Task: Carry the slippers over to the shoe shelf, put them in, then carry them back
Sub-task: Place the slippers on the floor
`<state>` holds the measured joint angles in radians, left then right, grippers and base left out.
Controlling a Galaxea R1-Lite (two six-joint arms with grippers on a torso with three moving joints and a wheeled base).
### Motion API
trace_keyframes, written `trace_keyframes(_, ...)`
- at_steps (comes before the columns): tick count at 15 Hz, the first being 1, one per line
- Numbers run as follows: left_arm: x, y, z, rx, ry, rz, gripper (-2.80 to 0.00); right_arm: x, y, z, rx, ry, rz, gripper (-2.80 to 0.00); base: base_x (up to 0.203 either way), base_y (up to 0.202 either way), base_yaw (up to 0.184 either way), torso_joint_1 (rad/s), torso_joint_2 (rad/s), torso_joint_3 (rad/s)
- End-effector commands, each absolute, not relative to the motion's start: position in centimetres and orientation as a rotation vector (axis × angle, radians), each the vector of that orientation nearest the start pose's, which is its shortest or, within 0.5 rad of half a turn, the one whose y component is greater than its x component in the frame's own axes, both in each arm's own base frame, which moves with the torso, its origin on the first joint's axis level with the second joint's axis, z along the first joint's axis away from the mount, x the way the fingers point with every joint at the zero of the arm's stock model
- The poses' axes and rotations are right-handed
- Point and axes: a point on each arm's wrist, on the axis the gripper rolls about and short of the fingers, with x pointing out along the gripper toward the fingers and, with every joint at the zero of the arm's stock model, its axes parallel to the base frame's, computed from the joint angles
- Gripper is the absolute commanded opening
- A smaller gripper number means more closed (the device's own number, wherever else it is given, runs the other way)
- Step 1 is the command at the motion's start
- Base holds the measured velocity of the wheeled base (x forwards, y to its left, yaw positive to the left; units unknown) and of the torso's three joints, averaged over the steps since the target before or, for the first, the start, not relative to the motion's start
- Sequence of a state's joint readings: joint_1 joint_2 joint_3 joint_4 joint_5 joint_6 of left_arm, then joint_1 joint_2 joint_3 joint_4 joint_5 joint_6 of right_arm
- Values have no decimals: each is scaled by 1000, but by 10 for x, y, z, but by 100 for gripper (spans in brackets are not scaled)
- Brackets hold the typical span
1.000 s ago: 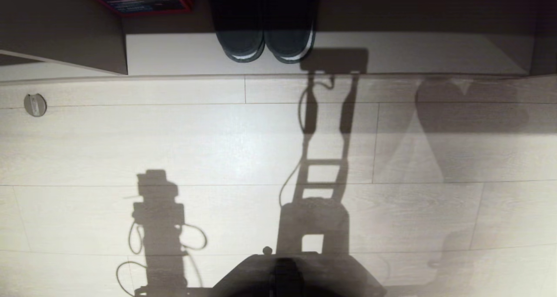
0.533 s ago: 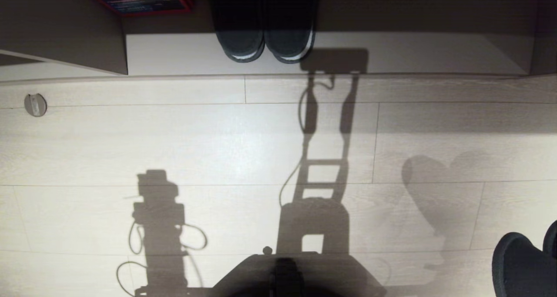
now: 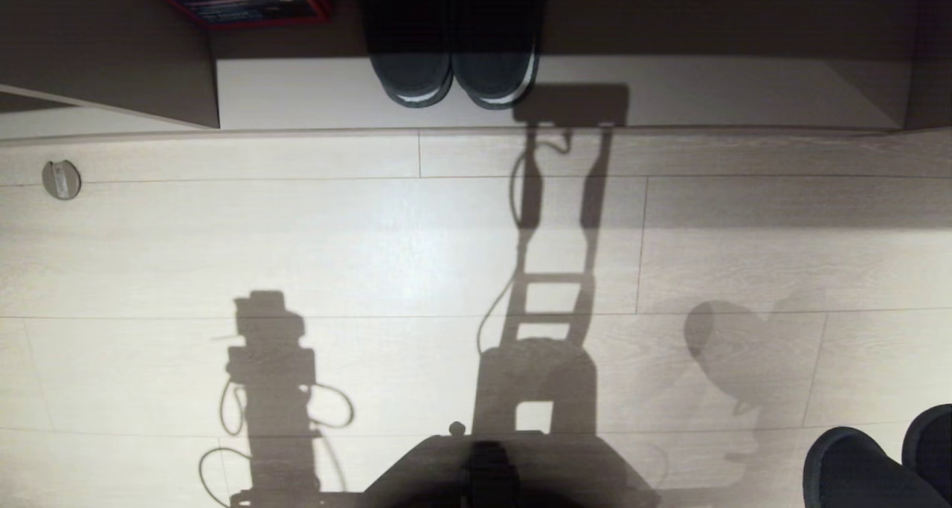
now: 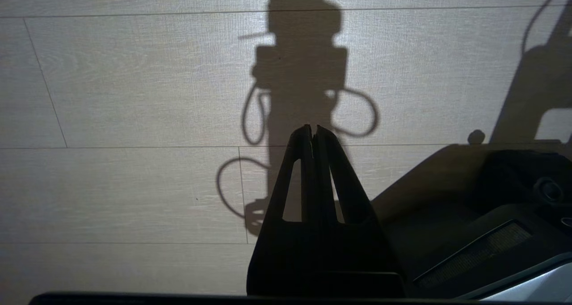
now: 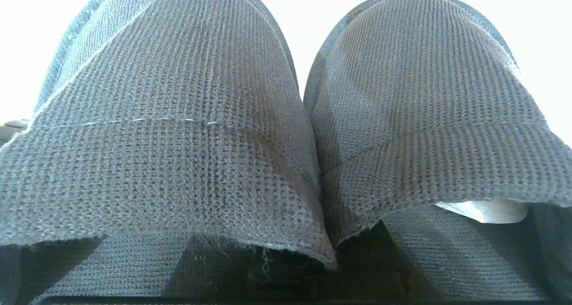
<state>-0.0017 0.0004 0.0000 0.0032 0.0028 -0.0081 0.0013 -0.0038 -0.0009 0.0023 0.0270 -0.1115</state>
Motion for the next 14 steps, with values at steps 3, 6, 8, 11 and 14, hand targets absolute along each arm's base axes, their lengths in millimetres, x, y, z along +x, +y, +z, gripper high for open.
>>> trace_keyframes(3,-23,0,75,-11,5,2,-280,-23,1,75,-113,3,29,-280,0,0,0,3,6,157)
trace_keyframes(6,-23,0,75,-12,4,2,-280,-23,1,74,-109,5,26,-280,0,0,0,4,2,199)
trace_keyframes(8,-23,0,75,-12,5,2,-280,-23,0,74,-100,5,25,-280,0,0,0,6,3,210)
trace_keyframes(11,-23,0,75,-12,5,3,-280,-23,0,75,-63,7,19,-280,0,0,0,4,2,202)
trace_keyframes(14,-23,0,75,-12,5,3,-280,-23,0,75,-77,5,23,-280,0,0,0,2,2,200)
